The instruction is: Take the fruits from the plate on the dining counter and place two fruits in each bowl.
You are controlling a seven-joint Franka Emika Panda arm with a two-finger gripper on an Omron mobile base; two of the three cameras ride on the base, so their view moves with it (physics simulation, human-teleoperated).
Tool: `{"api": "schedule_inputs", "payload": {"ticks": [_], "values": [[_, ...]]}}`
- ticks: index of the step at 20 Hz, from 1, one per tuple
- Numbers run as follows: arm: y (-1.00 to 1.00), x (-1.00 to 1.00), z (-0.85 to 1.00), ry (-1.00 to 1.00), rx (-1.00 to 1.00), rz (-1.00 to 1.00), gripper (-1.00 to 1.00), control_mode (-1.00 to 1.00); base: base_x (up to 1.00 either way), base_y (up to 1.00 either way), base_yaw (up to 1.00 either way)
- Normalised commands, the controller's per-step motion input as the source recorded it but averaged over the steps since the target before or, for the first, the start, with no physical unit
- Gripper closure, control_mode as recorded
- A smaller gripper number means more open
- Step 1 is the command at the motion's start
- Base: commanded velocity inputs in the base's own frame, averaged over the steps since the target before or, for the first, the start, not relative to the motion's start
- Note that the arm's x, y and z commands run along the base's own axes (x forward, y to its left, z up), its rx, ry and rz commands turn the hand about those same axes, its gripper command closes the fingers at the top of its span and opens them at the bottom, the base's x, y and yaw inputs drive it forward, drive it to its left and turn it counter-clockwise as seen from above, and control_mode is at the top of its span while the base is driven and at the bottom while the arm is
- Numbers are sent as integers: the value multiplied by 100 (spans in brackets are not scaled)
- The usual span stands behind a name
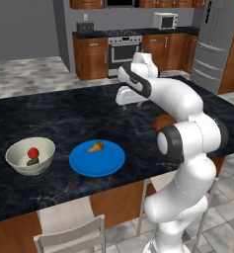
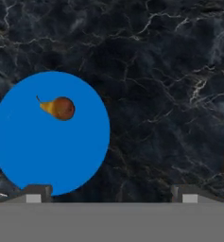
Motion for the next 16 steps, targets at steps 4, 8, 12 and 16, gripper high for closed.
{"api": "schedule_inputs", "payload": {"ticks": [4,8,12,16], "values": [[48,-41,-78,-19,0,12,-100,-100,0,0,0],[62,-2,-2,-2,0,7,-100,-100,0,0,0],[80,0,-3,3,0,0,-100,-100,0,0,0],[76,0,-5,12,0,0,-100,-100,0,0,0]]}}
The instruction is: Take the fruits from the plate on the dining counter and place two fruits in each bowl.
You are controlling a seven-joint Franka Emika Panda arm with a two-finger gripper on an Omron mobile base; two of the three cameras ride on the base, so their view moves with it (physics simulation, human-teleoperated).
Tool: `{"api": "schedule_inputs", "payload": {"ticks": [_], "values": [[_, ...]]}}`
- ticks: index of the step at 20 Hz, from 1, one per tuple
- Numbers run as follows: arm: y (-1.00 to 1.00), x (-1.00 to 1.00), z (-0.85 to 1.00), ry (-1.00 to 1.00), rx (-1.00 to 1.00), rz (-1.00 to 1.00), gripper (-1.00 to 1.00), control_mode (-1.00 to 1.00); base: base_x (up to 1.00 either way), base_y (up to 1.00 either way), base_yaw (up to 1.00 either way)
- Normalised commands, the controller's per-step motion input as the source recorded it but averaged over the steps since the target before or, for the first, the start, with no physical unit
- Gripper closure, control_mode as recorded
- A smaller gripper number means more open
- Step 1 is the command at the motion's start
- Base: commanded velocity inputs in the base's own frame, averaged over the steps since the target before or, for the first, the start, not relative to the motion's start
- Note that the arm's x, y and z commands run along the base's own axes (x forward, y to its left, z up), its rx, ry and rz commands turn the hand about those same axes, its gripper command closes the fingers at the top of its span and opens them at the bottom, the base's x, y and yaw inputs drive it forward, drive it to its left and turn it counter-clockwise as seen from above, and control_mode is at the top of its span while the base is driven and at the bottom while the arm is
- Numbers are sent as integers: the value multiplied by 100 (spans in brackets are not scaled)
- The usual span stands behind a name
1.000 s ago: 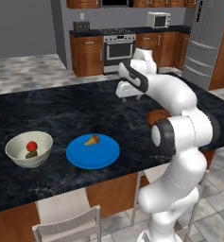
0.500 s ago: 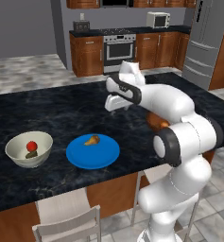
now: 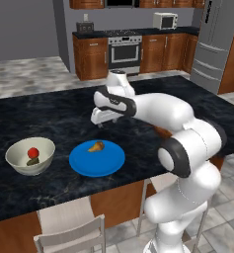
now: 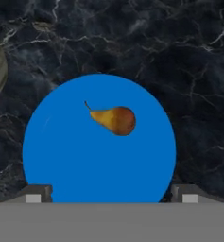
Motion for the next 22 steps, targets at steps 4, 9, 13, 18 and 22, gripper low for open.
{"api": "schedule_inputs", "payload": {"ticks": [4,9,13,18,22], "values": [[58,0,-30,10,0,-4,-100,-100,0,0,0],[6,0,-26,10,0,-35,-100,-100,0,0,0],[0,0,-15,20,0,-51,-100,-100,0,0,0],[0,19,-40,15,0,-56,-100,-100,0,0,0],[0,23,-55,9,-2,-58,-100,-100,0,0,0]]}}
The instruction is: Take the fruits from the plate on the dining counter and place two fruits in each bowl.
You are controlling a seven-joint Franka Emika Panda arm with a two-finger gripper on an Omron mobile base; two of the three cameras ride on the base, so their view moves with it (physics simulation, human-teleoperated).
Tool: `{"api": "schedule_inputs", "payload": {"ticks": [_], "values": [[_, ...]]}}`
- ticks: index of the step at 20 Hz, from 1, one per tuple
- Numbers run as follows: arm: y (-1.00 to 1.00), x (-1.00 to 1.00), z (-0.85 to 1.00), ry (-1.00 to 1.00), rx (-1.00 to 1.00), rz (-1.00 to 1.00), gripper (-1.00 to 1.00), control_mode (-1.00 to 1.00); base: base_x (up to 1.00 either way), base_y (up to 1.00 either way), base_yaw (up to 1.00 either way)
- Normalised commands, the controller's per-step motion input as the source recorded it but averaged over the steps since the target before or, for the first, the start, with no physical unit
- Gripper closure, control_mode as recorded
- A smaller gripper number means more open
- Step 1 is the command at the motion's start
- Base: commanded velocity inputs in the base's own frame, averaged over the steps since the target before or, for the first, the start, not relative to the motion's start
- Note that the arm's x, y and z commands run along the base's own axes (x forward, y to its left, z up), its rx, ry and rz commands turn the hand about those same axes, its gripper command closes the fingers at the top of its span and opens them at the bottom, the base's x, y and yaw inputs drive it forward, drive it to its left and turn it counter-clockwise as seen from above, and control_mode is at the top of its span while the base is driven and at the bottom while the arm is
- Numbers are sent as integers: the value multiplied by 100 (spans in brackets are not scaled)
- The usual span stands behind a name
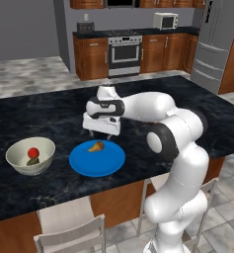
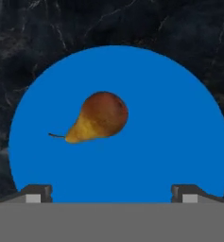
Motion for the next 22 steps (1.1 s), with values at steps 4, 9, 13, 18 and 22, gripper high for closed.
{"api": "schedule_inputs", "payload": {"ticks": [4,9,13,18,22], "values": [[0,7,-47,2,-13,-49,-100,-100,0,0,0],[0,0,-6,0,-3,-15,-100,-100,0,0,0],[0,14,0,0,0,0,-100,-100,0,0,0],[0,32,-9,0,0,0,-100,-100,0,0,0],[0,10,-26,0,0,0,-100,-100,0,0,0]]}}
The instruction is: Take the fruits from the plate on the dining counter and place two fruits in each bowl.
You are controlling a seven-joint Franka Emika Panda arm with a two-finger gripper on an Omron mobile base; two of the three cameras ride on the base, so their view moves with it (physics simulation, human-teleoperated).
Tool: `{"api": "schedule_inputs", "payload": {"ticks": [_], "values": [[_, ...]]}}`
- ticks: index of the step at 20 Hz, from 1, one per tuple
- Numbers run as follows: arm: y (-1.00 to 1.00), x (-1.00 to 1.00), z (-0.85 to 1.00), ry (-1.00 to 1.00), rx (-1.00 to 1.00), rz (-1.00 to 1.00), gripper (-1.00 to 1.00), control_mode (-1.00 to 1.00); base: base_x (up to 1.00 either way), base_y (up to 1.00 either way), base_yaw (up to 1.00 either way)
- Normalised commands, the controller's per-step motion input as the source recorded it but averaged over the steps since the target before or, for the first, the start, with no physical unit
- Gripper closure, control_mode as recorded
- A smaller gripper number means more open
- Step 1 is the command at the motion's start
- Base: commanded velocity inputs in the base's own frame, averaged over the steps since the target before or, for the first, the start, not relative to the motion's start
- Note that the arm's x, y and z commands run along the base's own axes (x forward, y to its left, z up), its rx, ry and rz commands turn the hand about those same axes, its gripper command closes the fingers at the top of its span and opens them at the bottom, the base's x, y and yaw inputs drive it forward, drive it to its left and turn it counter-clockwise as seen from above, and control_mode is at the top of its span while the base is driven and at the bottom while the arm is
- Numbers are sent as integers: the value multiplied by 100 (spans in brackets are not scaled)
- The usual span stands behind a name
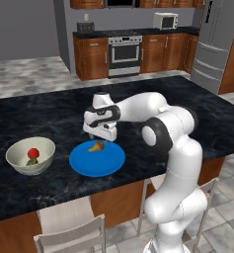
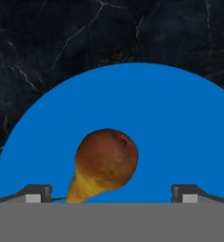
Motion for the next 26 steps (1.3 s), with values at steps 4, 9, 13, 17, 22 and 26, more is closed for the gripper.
{"api": "schedule_inputs", "payload": {"ticks": [4,9,13,17,22,26], "values": [[0,3,-49,0,0,0,-100,-100,0,0,0],[0,-5,-23,2,0,0,-100,-100,0,0,0],[0,-2,-24,2,0,0,-100,-100,0,0,0],[0,0,-14,5,0,0,-100,-100,0,0,0],[0,0,-1,3,0,0,100,-100,0,0,0],[0,0,0,0,0,0,100,-100,0,0,0]]}}
